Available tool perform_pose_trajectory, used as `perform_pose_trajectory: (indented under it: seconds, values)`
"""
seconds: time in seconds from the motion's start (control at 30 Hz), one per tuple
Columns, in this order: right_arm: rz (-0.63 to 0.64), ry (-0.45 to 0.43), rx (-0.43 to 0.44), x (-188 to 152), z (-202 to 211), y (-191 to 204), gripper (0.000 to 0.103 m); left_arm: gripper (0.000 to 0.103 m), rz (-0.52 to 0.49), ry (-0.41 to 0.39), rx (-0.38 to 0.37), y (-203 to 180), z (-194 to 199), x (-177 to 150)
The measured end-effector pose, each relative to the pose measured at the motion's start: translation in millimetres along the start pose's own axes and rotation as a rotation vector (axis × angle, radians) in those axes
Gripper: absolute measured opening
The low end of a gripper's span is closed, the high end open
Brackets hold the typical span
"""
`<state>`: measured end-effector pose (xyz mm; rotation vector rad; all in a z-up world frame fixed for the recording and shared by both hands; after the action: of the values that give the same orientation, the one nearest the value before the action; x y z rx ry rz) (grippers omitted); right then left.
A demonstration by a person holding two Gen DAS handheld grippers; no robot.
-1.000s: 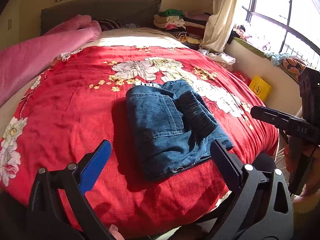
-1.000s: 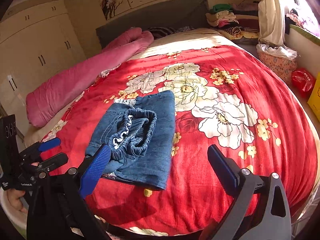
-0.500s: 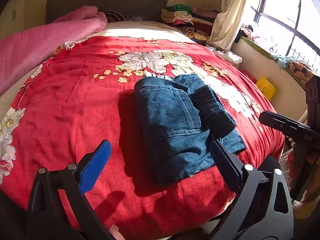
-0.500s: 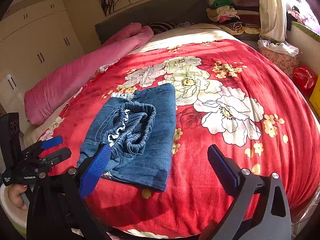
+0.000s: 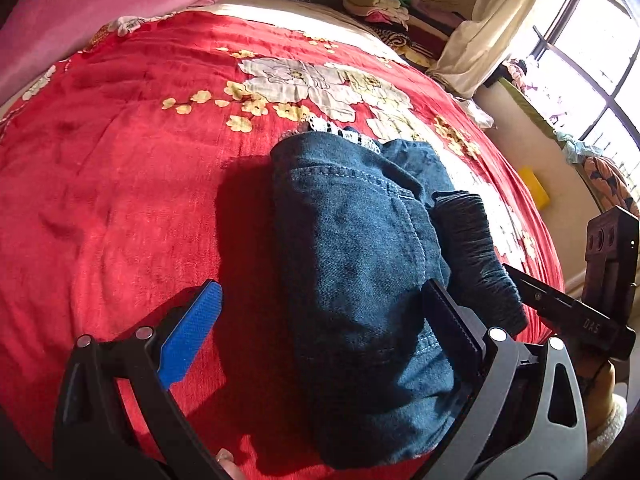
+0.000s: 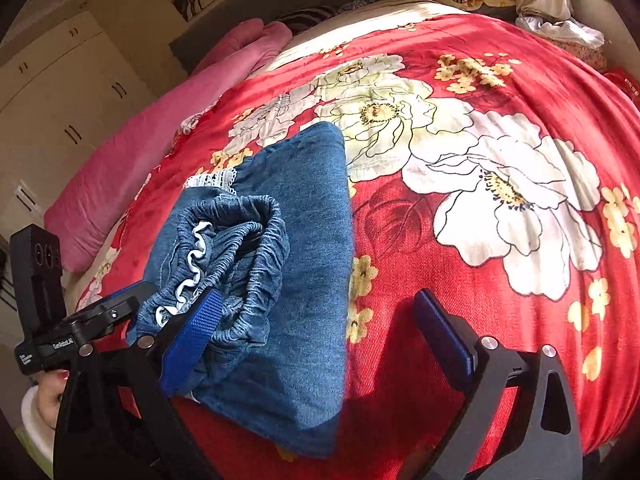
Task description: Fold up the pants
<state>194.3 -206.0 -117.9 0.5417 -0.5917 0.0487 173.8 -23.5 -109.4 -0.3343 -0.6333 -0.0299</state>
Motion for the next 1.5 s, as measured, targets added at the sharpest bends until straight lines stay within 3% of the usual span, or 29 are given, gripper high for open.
perform_pose_trajectory:
  seconds: [0.03,0.1,0.17,0.27,0.3,0.37,0.43,0.5,0.67,0.97,1.2,1.37,1.5]
  values:
    - [-0.006,-0.002,0.015,0.2,-1.1,-0.3,0.089,0.093,0.001,0.005,0.000,0.8,-4.8,-1.2]
    - [-0.017,0.002,0.029,-0.6,-4.7,-1.1,0.071,0.092,0.001,0.005,-0.003,2.0,-9.4,-2.6]
    - [-0.005,0.007,0.038,-2.7,-9.7,0.1,0.061,0.089,-0.015,-0.005,-0.004,-0.7,-10.9,-1.8]
    - [-0.017,-0.003,0.061,-5.0,-13.4,0.5,0.050,0.071,-0.020,-0.009,-0.042,-4.9,-11.3,-1.1]
    - [-0.019,-0.003,0.073,-6.4,-14.2,2.2,0.041,0.059,-0.025,-0.008,-0.061,-7.0,-11.5,-0.8]
    - [-0.013,-0.003,0.091,-9.2,-15.4,8.3,0.027,0.050,-0.033,-0.006,-0.069,-10.4,-13.0,-0.4]
    - [0.019,-0.022,0.072,-8.6,-12.5,15.3,0.020,0.032,-0.041,-0.013,-0.075,-13.7,-11.6,0.1]
    - [0.063,-0.047,0.033,-5.7,-7.0,23.5,0.013,0.022,-0.047,-0.021,-0.082,-17.3,-8.2,2.8]
    - [0.147,-0.106,-0.020,6.6,11.2,43.3,0.010,0.018,-0.087,-0.065,-0.073,-27.4,10.1,14.4]
    - [0.222,-0.191,0.015,59.4,30.1,81.4,0.010,0.018,-0.110,-0.168,-0.052,-22.9,40.7,66.3]
    - [0.246,-0.223,-0.011,103.8,7.6,93.0,0.010,0.018,-0.149,-0.227,0.009,-11.2,33.5,114.8]
    - [0.214,-0.157,-0.065,110.9,-37.1,75.7,0.010,0.018,-0.121,-0.181,0.033,9.7,-2.0,120.4]
    - [0.194,-0.065,-0.132,93.7,-77.7,55.5,0.010,0.024,-0.094,-0.090,0.075,32.8,-38.4,97.9]
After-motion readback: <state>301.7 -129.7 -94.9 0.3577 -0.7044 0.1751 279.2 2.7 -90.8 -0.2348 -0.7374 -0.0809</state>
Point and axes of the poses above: each gripper's, at about its wrist camera, not at the fingertips, and z roughly against the way its jaws point, y to its left, x to its top, the point moved 8 cm from there along -z, roughly the way its jaws point, and after that the axes turned 3 degrees about -z, right-handed, at the moved point
